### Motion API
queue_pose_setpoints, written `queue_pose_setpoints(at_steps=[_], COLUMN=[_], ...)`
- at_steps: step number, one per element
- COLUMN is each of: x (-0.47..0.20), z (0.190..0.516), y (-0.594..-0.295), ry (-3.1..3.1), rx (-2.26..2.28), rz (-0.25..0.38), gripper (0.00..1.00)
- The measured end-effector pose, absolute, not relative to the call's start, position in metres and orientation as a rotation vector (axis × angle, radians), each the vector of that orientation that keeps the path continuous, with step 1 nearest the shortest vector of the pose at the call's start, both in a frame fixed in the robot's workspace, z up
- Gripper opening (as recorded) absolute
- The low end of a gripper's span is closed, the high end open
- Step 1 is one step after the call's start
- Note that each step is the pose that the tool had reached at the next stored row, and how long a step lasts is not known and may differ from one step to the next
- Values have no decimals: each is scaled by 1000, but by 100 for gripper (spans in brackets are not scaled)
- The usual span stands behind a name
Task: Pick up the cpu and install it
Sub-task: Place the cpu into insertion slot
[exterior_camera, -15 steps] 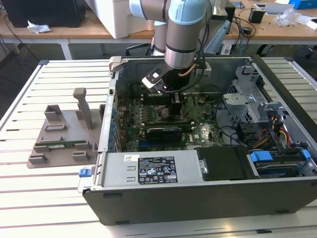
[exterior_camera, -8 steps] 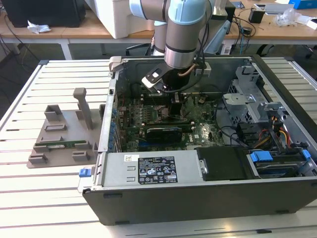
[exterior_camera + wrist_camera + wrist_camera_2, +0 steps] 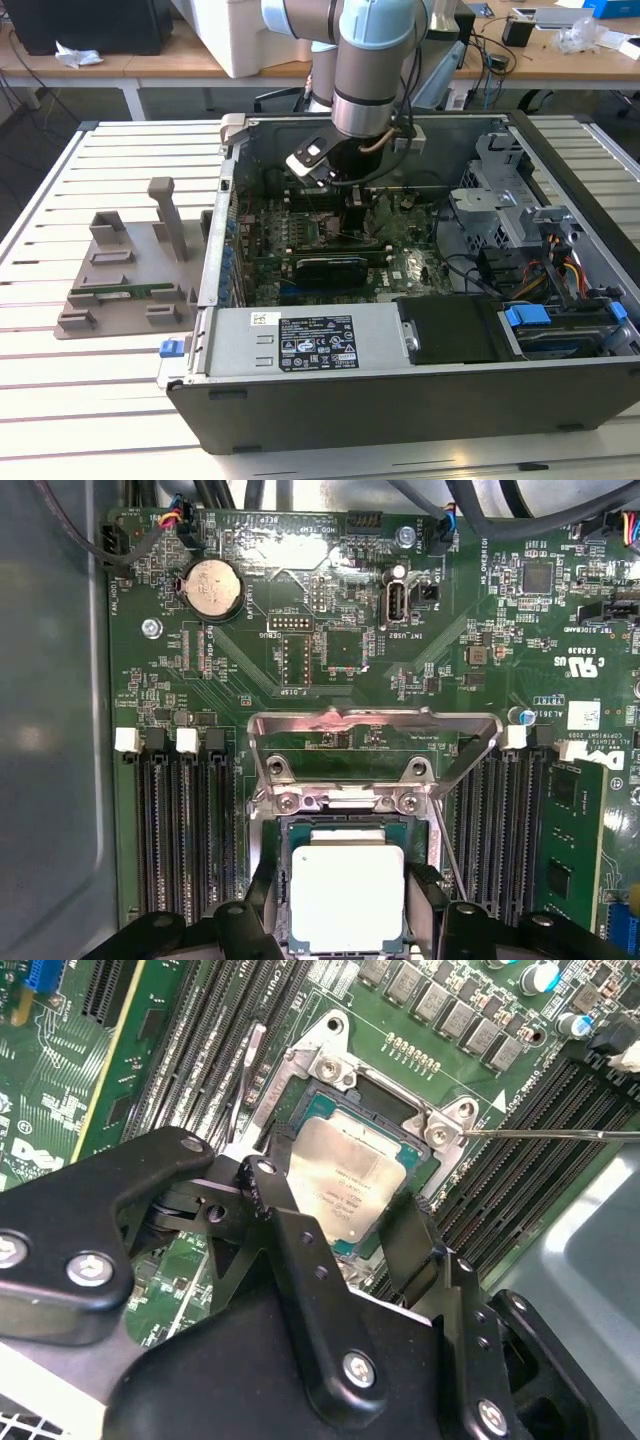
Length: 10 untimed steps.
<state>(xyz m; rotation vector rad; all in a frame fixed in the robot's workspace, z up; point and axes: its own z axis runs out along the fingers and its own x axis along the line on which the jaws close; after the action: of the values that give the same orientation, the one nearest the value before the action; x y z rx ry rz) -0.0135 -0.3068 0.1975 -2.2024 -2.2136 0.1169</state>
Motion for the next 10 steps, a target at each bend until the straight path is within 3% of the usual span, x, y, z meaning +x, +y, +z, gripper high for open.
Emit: queue_pose_setpoints(at_steps=[6,7,9,10], x=[-14,-14,-14,-14], z=[208,209,211,211], y=[-307,-307,-307,-307], ry=[-2214,-2214,-2214,-2214], rx=[-2203,-2203,-2203,-2203], rz=[116,116,116,115], gripper=[61,47,47,30])
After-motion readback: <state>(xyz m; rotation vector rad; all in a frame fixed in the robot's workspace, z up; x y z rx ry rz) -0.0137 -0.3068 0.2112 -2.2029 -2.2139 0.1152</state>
